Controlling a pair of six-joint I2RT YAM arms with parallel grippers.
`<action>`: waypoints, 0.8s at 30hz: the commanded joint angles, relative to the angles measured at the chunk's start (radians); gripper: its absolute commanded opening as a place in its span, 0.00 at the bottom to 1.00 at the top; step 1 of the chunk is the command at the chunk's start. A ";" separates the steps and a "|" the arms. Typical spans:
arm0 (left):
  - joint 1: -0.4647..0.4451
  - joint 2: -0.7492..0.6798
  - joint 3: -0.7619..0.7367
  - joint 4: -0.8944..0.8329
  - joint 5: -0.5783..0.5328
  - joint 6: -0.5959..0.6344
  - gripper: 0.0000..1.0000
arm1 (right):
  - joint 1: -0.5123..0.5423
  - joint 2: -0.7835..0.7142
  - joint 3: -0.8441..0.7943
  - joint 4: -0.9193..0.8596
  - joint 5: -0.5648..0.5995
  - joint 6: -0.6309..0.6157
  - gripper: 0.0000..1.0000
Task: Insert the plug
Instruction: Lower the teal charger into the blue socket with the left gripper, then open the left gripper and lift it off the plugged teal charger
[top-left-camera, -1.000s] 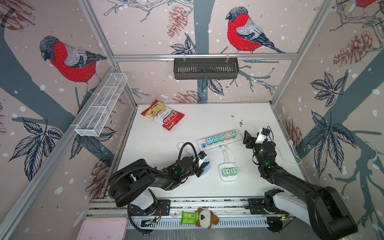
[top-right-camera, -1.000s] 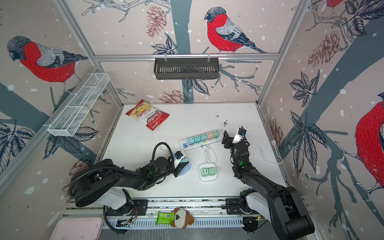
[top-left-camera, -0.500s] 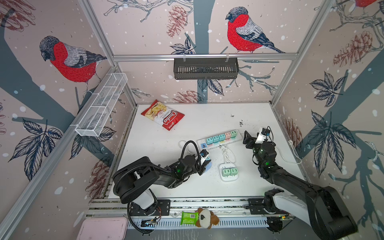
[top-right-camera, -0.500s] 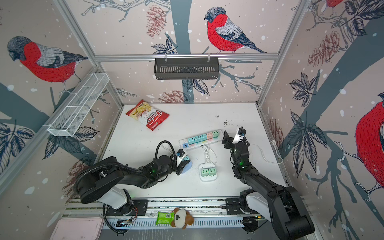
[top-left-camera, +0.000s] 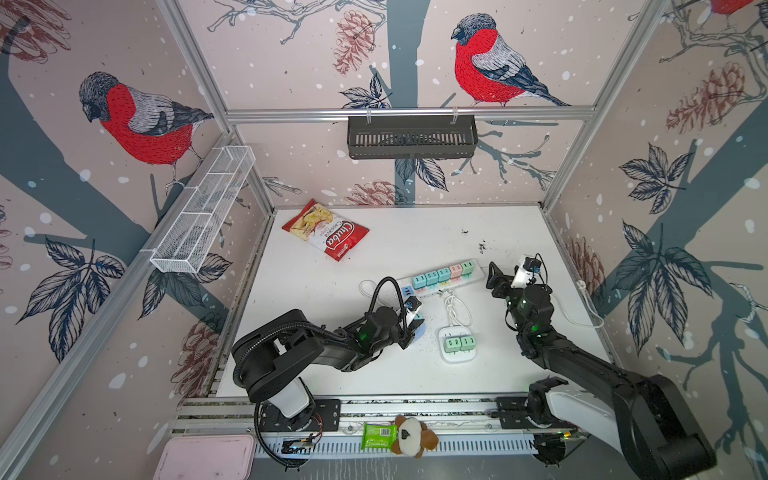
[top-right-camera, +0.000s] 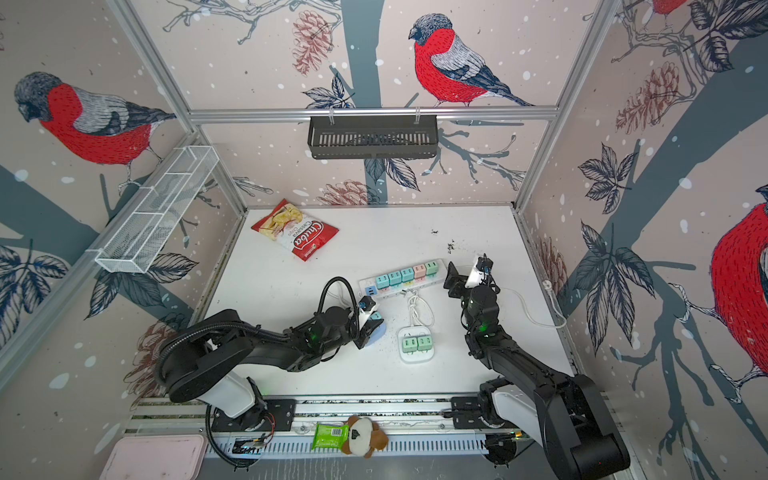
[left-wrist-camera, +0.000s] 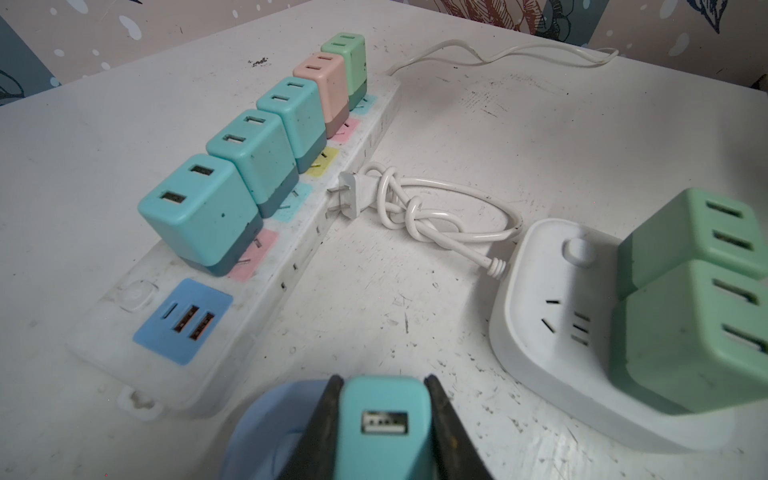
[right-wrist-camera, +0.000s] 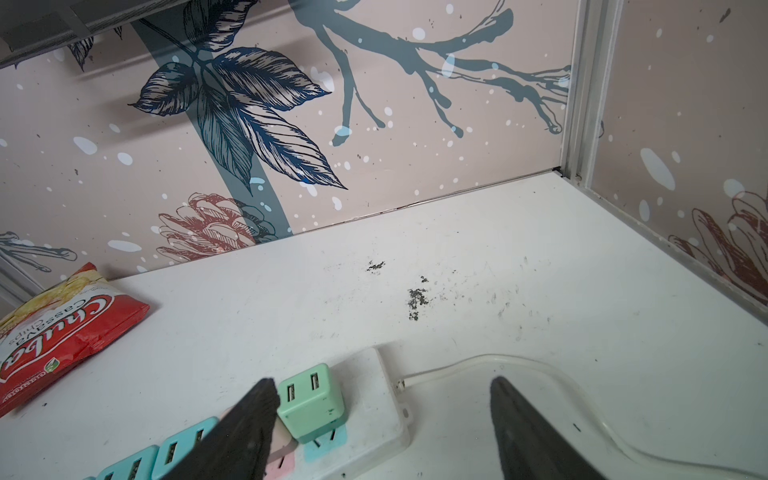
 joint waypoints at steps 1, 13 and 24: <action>0.001 0.002 -0.012 -0.181 0.012 0.003 0.00 | 0.002 -0.007 -0.005 0.029 0.001 0.009 0.80; 0.002 -0.297 0.042 -0.307 -0.178 -0.042 0.99 | 0.000 -0.057 -0.005 -0.010 0.061 0.031 1.00; 0.247 -0.631 -0.056 -0.171 -0.646 0.065 0.97 | -0.005 -0.231 -0.032 -0.115 0.373 0.156 1.00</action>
